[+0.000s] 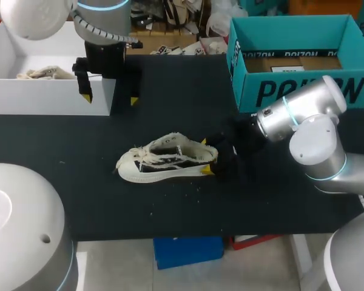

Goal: Take the shoe out of the shoebox, open the shoe tongue, remove and reinsert the insole, then place the shoe into the shoebox

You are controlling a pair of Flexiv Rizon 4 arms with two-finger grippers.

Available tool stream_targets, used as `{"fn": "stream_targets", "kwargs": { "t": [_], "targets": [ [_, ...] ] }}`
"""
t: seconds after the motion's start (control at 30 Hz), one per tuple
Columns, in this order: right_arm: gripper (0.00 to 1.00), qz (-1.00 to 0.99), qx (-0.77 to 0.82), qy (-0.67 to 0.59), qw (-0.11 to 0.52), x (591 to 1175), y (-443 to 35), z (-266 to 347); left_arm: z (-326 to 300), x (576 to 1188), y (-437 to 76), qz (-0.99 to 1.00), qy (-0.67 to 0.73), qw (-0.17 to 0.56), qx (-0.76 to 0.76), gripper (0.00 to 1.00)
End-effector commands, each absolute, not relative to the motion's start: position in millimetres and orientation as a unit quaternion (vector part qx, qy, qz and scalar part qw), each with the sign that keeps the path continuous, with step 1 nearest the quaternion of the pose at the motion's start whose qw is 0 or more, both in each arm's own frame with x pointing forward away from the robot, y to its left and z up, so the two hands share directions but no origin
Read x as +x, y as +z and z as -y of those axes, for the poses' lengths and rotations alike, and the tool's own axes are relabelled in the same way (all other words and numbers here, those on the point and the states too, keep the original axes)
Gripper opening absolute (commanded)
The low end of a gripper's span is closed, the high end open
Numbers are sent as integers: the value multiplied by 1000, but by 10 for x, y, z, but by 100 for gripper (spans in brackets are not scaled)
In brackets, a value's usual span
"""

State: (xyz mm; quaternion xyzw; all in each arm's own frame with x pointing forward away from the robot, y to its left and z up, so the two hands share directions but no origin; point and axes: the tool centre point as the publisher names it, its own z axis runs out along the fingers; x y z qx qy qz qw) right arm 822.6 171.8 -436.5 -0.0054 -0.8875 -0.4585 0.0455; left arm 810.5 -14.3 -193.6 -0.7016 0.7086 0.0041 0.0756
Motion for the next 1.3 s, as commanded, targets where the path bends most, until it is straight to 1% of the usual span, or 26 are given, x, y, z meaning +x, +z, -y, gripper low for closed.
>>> {"fn": "stream_targets", "kwargs": {
  "t": [0.03,0.23,0.43,0.93,1.3],
  "targets": [
    [0,888,-6,-457,46,8235,-4405,-1744,210,8119,-2031,-716,12,74,-694,100],
    [0,888,-6,-457,46,8235,-4405,-1744,462,8144,-2148,-721,35,72,-689,100],
    [0,888,-6,-457,46,8235,-4405,-1744,741,8087,-2364,-724,71,50,-685,100],
    [0,888,-6,-457,46,8235,-4405,-1744,1366,7924,-2861,-721,141,70,-674,100],
    [0,888,-6,-457,46,8235,-4405,-1744,1636,7917,-3217,-706,194,91,-675,100]
  ]
}}
